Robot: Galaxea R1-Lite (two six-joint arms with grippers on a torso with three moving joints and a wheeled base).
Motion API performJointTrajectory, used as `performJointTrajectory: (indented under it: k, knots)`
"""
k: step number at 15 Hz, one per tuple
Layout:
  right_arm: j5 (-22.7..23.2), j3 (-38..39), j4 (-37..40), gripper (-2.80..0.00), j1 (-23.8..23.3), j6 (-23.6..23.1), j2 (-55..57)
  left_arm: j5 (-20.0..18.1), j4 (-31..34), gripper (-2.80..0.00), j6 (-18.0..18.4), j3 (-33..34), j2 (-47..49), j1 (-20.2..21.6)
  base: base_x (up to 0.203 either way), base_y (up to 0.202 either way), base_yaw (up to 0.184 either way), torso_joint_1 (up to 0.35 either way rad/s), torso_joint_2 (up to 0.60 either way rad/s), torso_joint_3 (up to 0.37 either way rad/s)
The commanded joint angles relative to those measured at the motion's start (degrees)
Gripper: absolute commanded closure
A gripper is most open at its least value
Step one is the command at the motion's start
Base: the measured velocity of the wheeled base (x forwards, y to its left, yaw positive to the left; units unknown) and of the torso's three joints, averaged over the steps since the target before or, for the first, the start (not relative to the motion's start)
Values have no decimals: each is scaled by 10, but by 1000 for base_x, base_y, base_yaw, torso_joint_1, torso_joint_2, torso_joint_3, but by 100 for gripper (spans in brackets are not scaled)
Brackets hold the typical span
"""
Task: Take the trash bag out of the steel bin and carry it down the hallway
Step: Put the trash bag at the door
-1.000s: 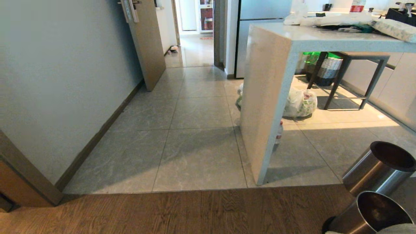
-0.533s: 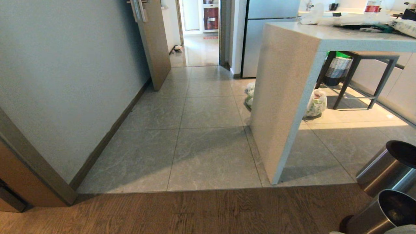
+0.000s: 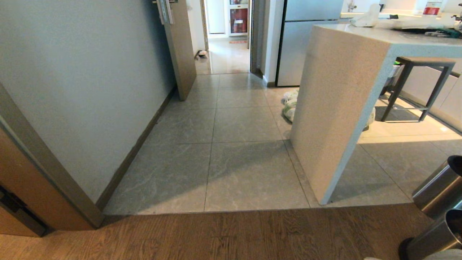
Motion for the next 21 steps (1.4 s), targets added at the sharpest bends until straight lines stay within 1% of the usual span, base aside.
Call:
performJointTrajectory:
  k: [1,4,17,21]
  knots:
    - [0,1,0,0,0,0,1,0,0,0,0,1,-1,0,0,190,-2,2,3,2]
    - [0,1,0,0,0,0,1,1,0,0,0,1,0,0,0,126,4,3,1,1]
    - [0,1,0,0,0,0,1,0,0,0,0,1,0,0,0,0,0,0,0,0]
    - [0,1,0,0,0,0,1,1,0,0,-1,1,0,0,159,0,1,1,4,3]
